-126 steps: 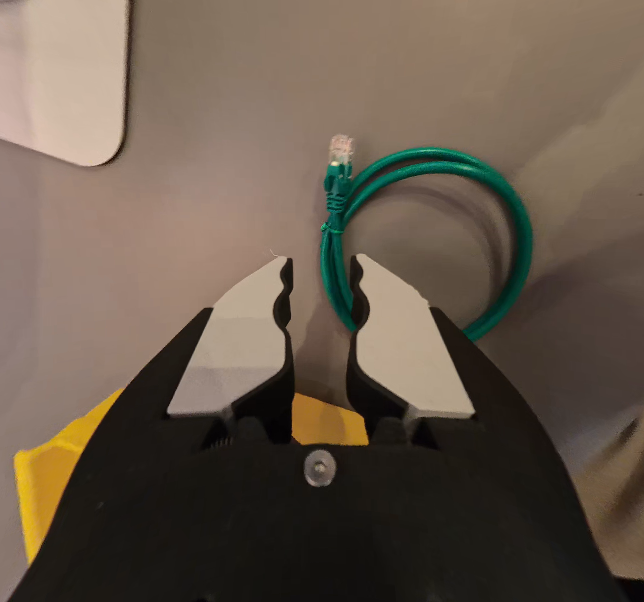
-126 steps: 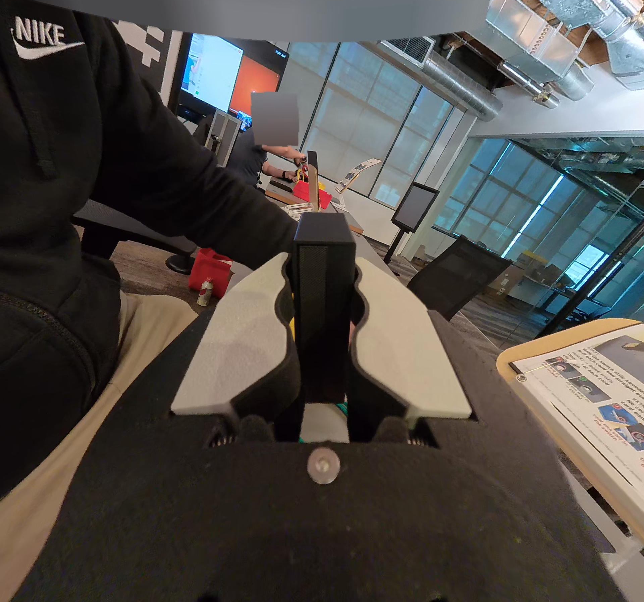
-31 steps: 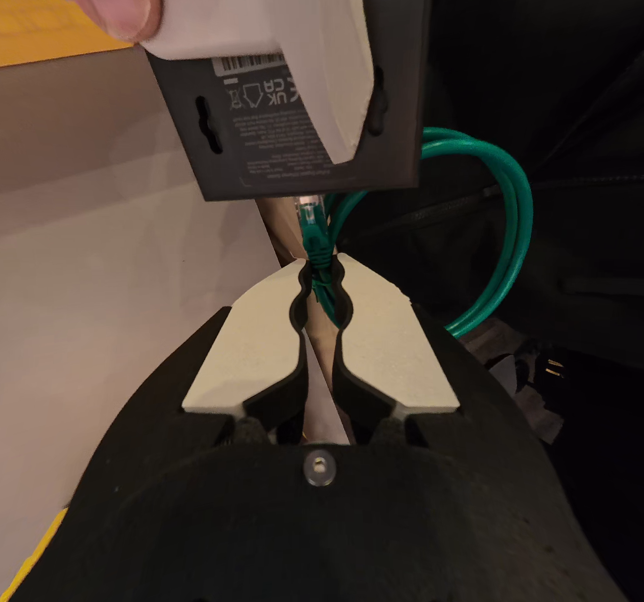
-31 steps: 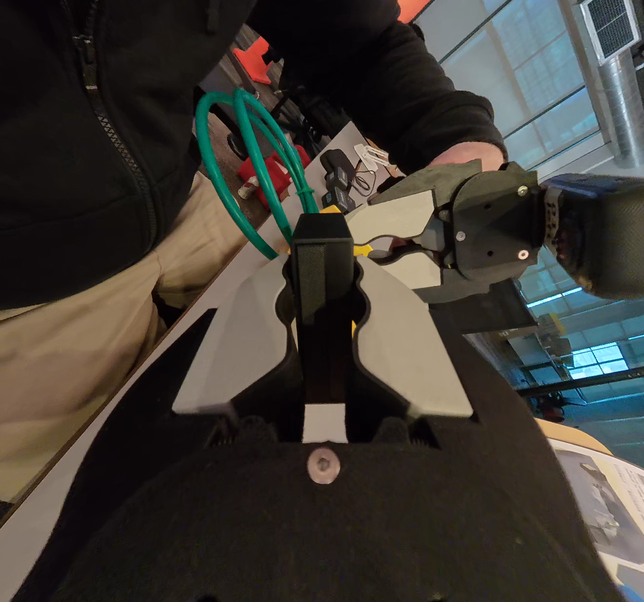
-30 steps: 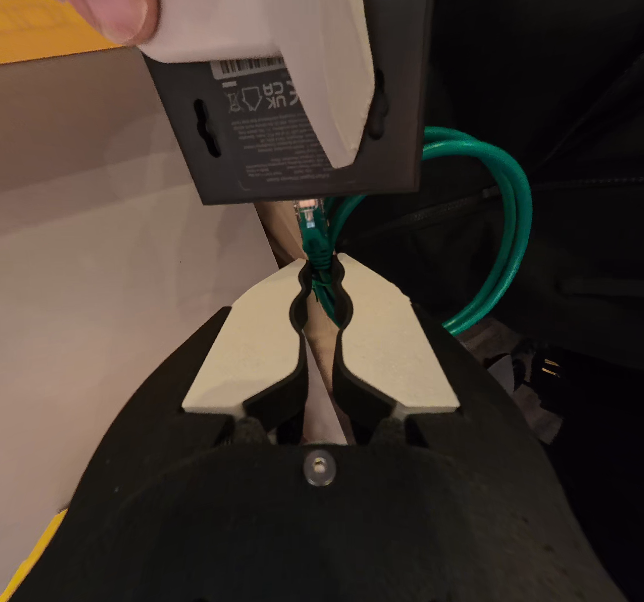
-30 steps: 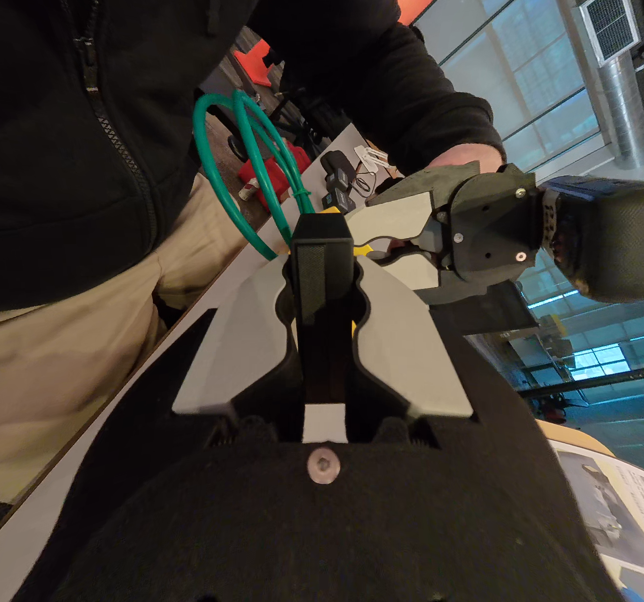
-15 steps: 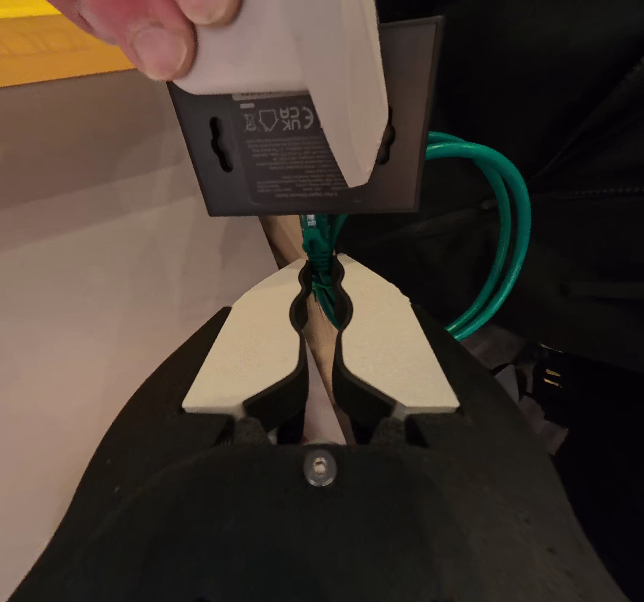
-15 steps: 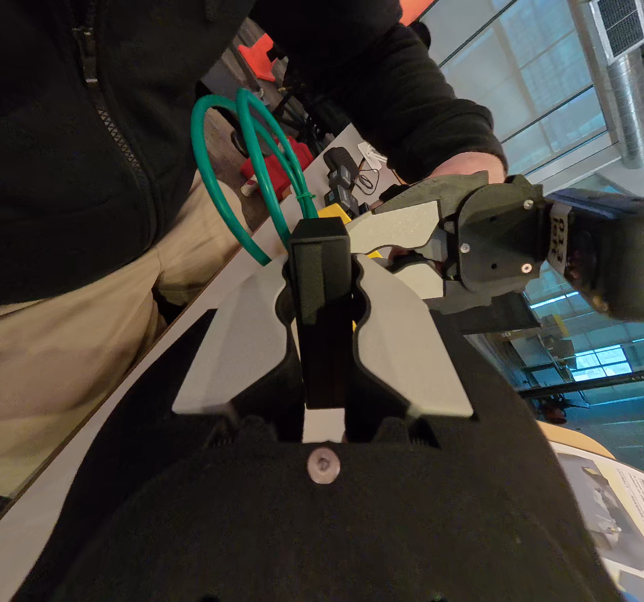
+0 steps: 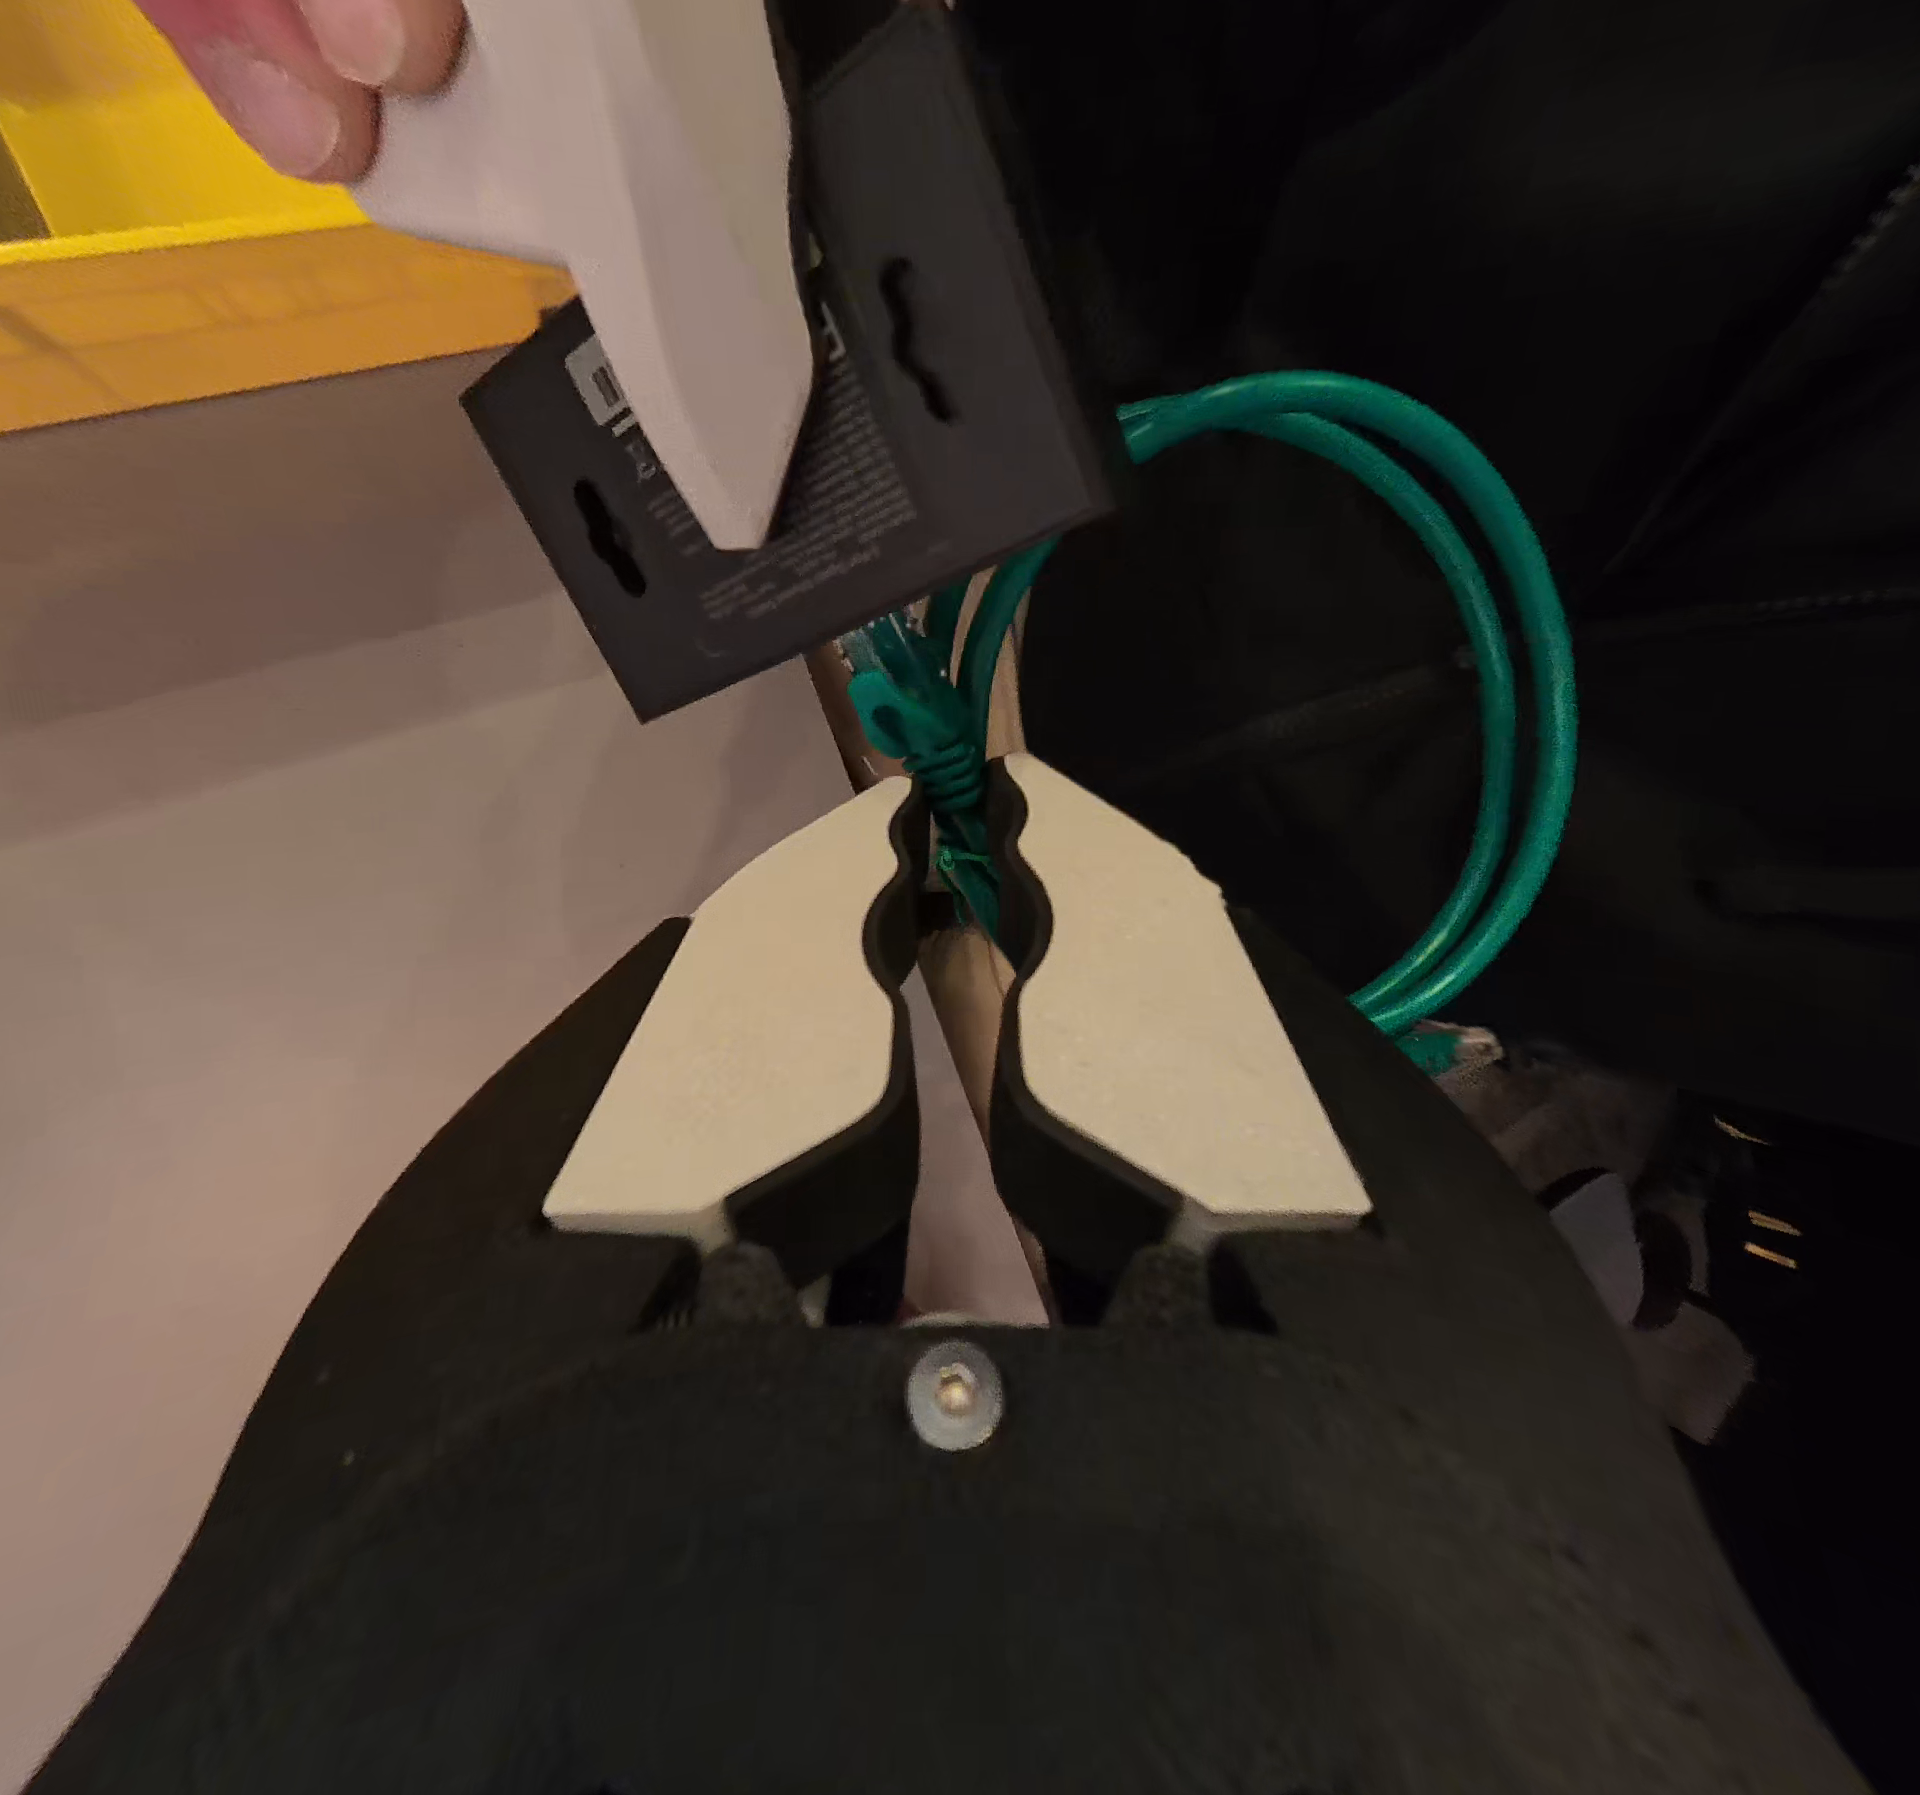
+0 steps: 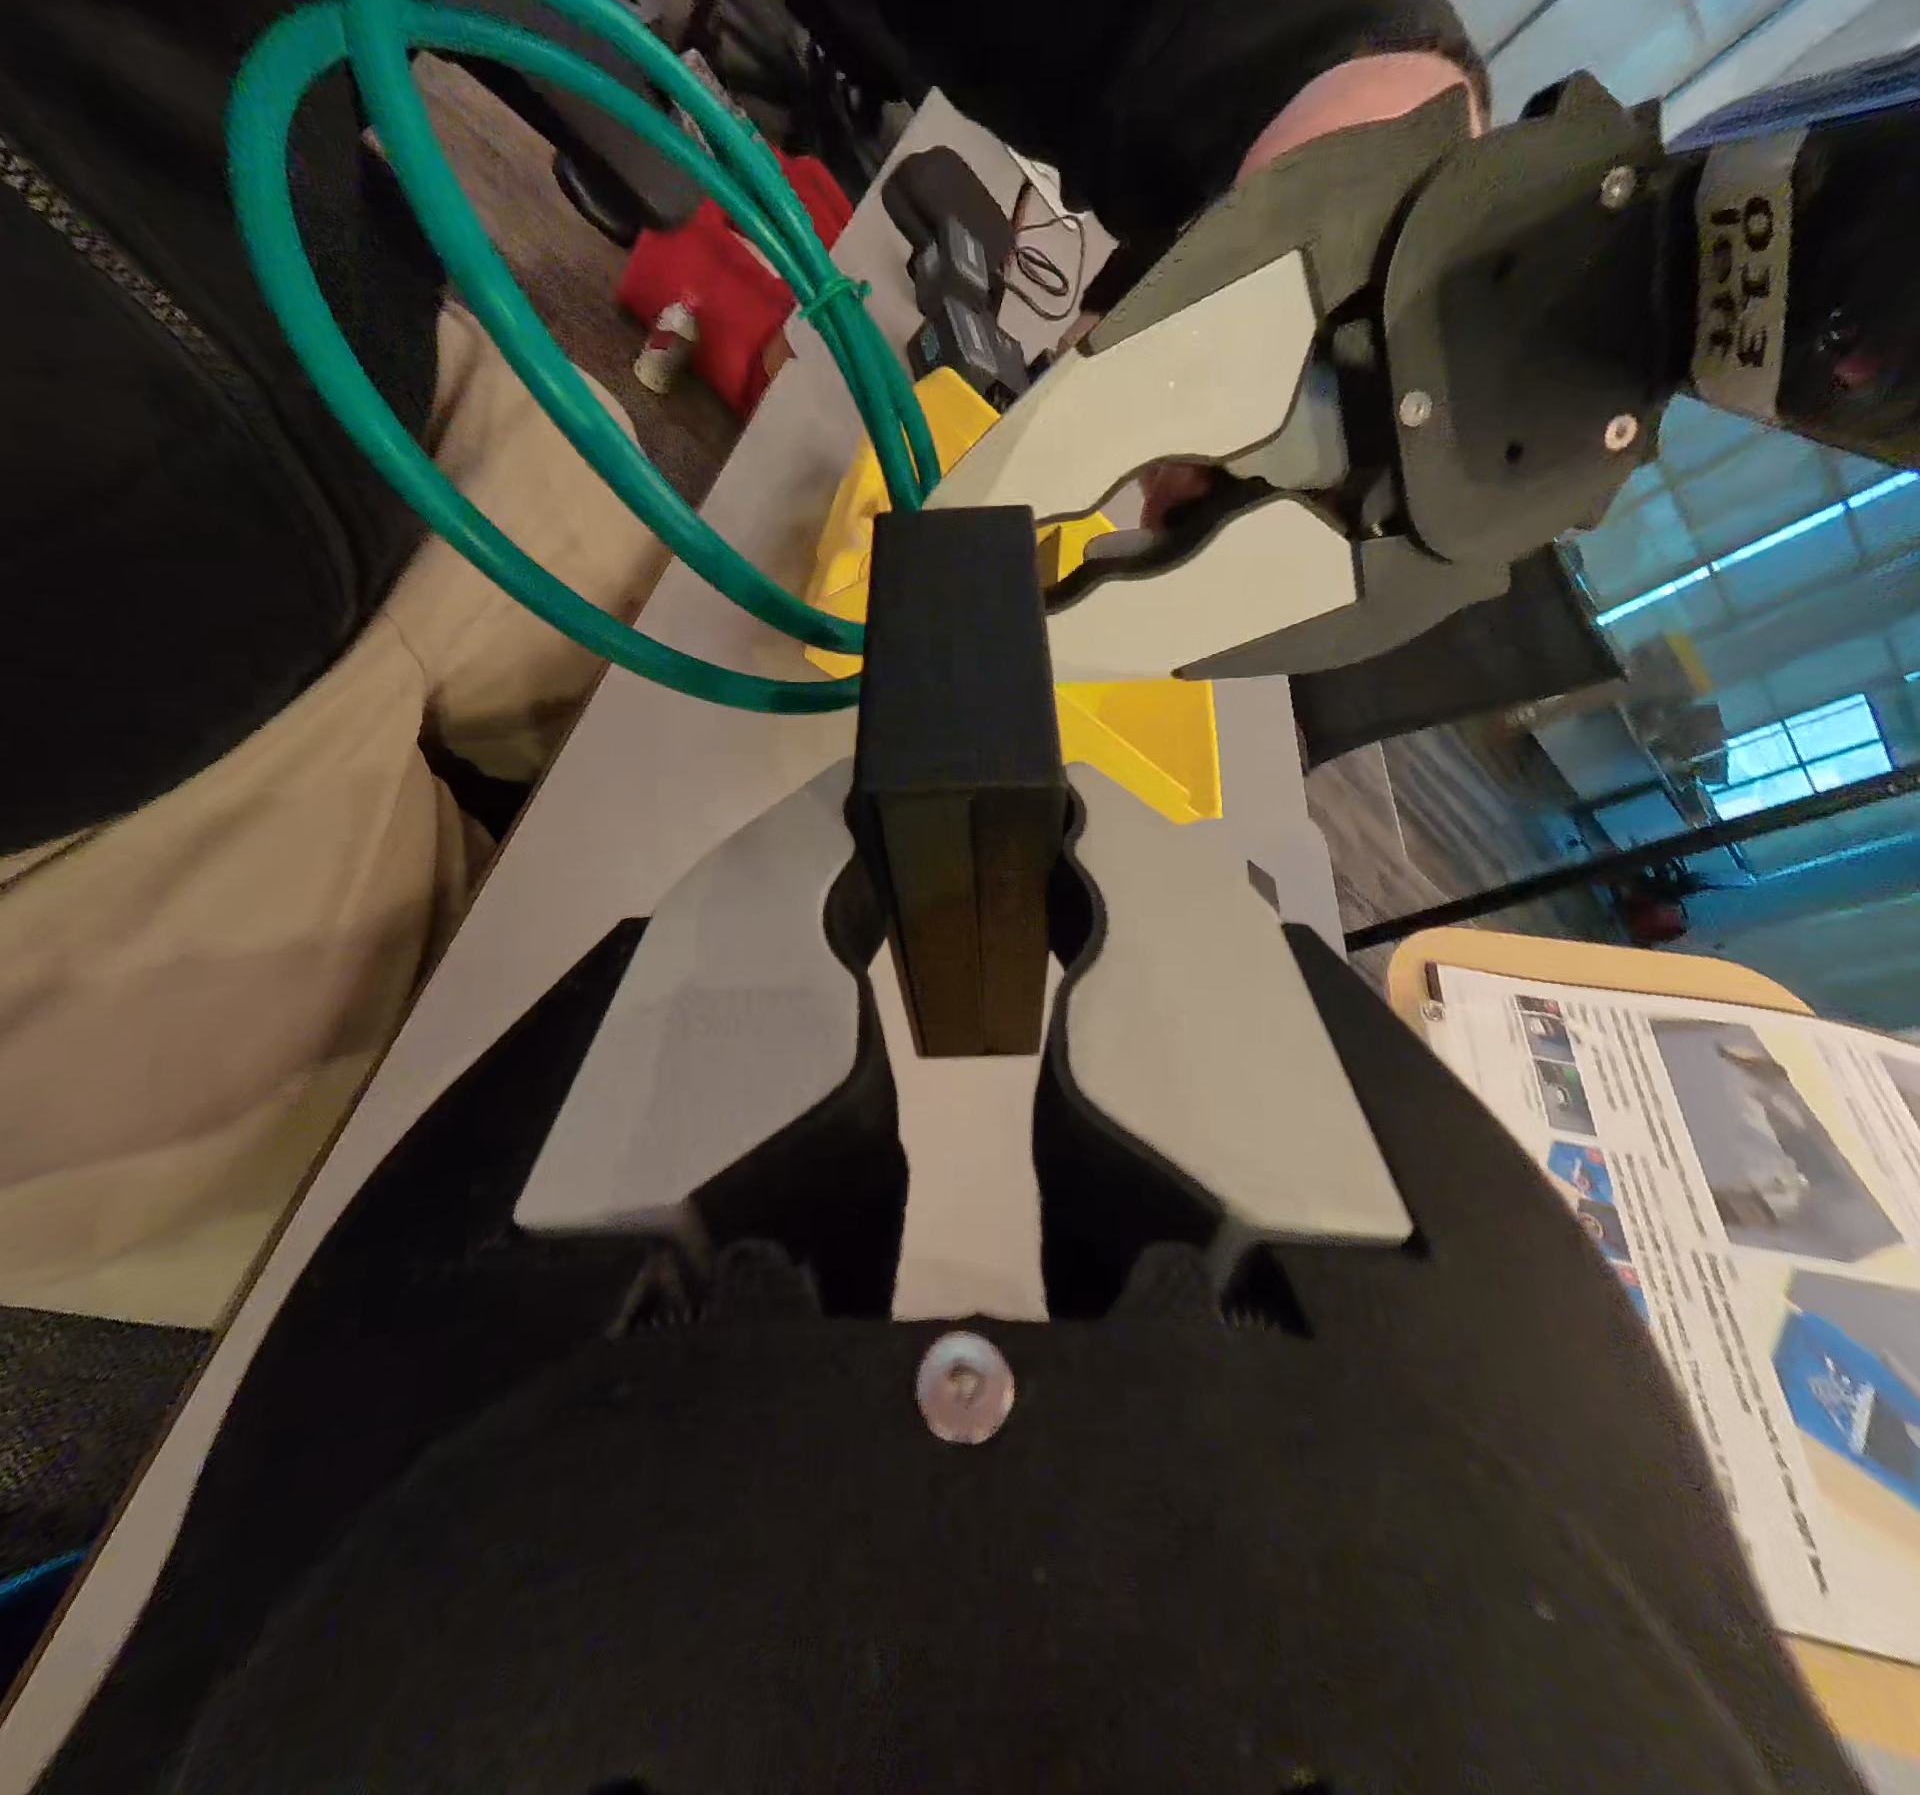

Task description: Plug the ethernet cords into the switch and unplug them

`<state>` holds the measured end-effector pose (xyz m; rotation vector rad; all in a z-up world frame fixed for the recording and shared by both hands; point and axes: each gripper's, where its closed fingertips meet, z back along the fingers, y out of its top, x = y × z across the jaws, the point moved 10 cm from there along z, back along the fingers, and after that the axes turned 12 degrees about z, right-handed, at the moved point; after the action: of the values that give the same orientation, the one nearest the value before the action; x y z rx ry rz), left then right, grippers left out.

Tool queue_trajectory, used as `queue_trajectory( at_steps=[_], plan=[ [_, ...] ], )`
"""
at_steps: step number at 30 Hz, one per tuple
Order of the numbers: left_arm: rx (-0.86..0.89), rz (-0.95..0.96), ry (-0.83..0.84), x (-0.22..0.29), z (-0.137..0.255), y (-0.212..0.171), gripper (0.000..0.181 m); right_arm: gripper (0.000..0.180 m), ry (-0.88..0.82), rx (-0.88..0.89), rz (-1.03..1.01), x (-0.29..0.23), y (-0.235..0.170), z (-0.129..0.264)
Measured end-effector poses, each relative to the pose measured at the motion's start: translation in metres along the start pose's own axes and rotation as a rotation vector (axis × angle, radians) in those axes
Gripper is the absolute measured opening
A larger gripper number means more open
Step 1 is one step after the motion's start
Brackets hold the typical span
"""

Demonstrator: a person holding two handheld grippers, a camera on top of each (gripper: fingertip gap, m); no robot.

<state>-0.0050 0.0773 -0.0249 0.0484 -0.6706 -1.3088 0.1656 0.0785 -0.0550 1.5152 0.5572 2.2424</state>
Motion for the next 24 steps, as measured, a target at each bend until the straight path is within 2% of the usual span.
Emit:
queue_trajectory(
  at_steps=[7,13,18,24],
  plan=[
    [-0.023,-0.006,0.065,0.000,-0.008,-0.002,0.009,0.028,0.033,-0.077,0.010,-0.002,0.000,-0.004],
    [-0.032,0.026,0.045,-0.004,-0.016,-0.011,0.008,0.028,0.067,-0.034,0.006,-0.006,-0.005,-0.013],
    [-0.109,0.011,0.052,-0.003,-0.028,-0.016,0.008,0.028,0.129,0.027,-0.008,-0.011,-0.010,-0.027],
    [-0.108,0.089,0.034,-0.016,-0.026,-0.024,0.009,0.028,0.135,-0.021,-0.011,-0.010,-0.012,-0.035]
  ],
)
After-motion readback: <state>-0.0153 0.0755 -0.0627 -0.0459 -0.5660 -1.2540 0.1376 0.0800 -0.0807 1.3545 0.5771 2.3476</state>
